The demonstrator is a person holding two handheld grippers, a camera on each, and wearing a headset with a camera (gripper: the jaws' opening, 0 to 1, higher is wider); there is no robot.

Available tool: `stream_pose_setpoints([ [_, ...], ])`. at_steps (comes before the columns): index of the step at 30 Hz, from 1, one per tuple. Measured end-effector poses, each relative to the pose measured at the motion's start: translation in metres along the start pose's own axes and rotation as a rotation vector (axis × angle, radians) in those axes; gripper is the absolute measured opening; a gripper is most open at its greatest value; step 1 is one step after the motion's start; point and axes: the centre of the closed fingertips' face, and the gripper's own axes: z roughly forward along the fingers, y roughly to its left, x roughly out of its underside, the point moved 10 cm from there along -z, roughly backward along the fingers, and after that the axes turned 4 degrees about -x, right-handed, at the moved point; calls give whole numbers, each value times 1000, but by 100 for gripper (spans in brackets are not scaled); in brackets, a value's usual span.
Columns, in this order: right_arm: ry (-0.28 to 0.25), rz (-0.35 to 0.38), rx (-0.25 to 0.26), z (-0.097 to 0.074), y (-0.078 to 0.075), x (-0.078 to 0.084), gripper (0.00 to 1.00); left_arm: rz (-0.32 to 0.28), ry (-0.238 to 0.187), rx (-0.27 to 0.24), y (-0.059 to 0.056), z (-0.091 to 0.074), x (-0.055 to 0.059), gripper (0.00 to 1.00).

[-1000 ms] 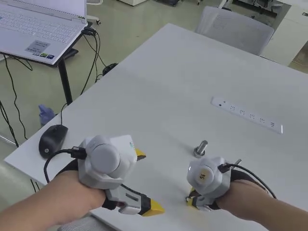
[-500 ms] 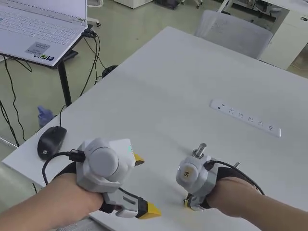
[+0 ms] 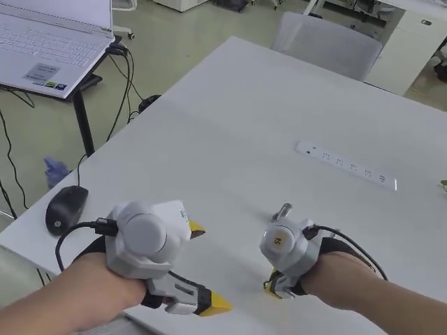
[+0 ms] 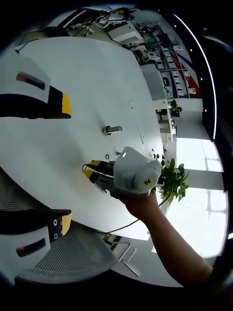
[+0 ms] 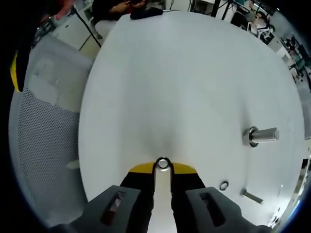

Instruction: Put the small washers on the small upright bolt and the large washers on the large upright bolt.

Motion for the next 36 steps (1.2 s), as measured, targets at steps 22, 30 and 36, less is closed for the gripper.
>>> stream_pose_setpoints([
  [22,-4,202,88,-51,-23,81,12,46,26,69,2,19,-4,75],
  [30,1,250,104,-64,-39,100,12,46,29,74,-2,23,-6,75],
  [36,-23,274,113,-73,-58,99,12,39,29,58,-2,20,-4,76],
])
